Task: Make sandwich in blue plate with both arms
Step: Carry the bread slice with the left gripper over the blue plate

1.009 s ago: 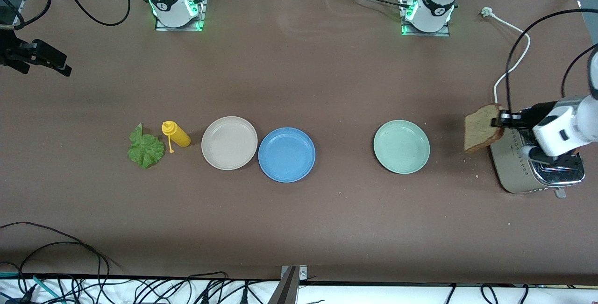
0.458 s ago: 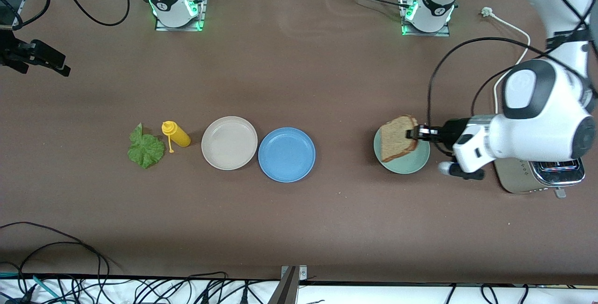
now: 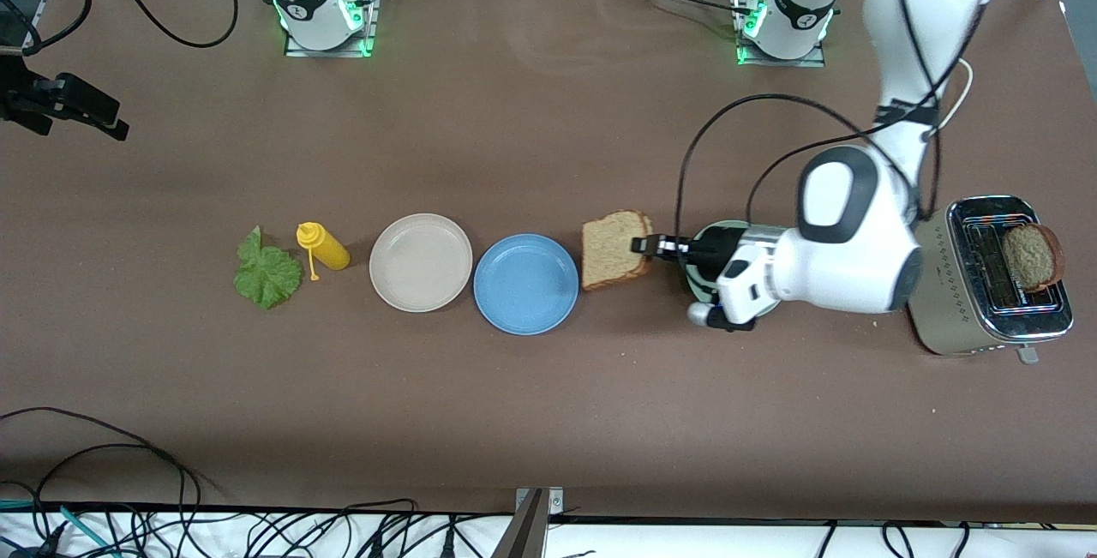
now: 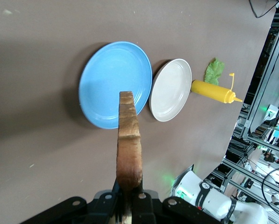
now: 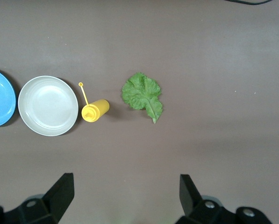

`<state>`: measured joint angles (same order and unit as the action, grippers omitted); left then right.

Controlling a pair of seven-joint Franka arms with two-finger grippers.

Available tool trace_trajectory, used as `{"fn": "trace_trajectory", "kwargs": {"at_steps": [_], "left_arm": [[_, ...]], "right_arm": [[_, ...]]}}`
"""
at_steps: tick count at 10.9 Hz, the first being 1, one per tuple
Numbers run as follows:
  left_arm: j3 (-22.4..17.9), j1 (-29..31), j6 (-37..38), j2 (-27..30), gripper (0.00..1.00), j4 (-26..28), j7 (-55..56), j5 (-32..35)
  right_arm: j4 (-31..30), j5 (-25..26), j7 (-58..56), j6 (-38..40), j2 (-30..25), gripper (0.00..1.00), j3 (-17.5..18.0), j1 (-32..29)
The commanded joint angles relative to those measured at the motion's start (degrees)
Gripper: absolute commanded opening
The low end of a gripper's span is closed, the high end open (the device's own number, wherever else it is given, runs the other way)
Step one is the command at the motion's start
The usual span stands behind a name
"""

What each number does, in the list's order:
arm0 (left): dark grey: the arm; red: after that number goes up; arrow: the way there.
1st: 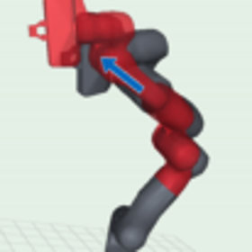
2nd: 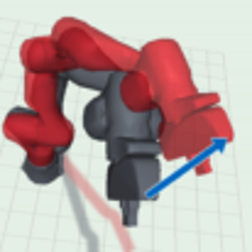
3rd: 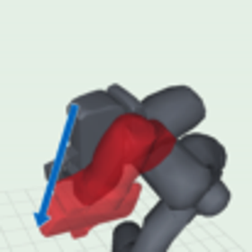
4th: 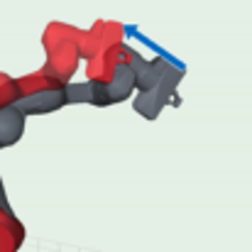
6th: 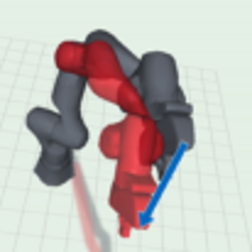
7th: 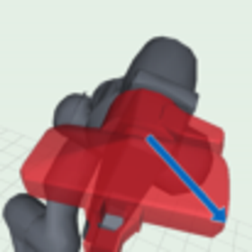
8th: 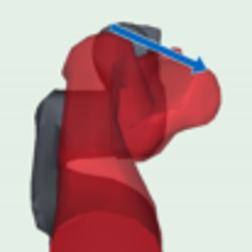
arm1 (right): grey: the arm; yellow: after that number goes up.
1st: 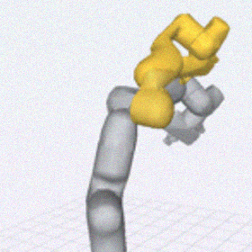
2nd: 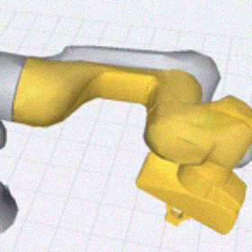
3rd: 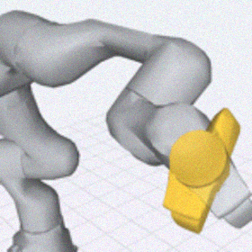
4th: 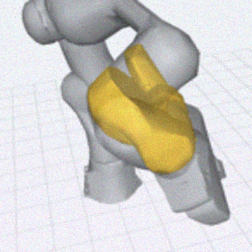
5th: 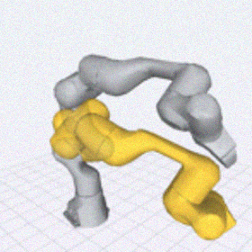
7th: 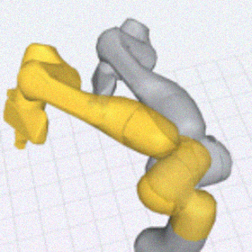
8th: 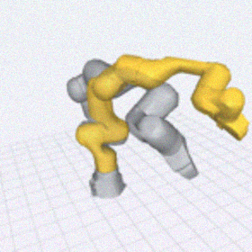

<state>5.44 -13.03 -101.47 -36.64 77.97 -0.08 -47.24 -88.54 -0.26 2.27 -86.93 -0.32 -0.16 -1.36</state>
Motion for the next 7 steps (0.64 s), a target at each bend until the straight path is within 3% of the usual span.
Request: {"fn": "trace_trajectory", "kwargs": {"at_steps": [1,3,7], "left_arm": [[-0.8,-5.9,-6.8,-4.7,0.00,-1.2,0.0,-5.7],[-0.9,-10.6,-14.6,-8.1,0.00,-1.7,0.0,-10.1],[-1.0,-16.4,-24.3,-12.0,0.00,-1.9,0.3,-10.2]], "right_arm": [[0.7,-0.5,-0.3,0.9,0.0,1.00,-0.3,-0.2],[0.7,-0.6,-0.3,0.9,0.0,1.00,-0.3,-0.2],[0.7,-0.6,-0.3,0.9,0.0,1.00,-0.4,-0.2]]}}
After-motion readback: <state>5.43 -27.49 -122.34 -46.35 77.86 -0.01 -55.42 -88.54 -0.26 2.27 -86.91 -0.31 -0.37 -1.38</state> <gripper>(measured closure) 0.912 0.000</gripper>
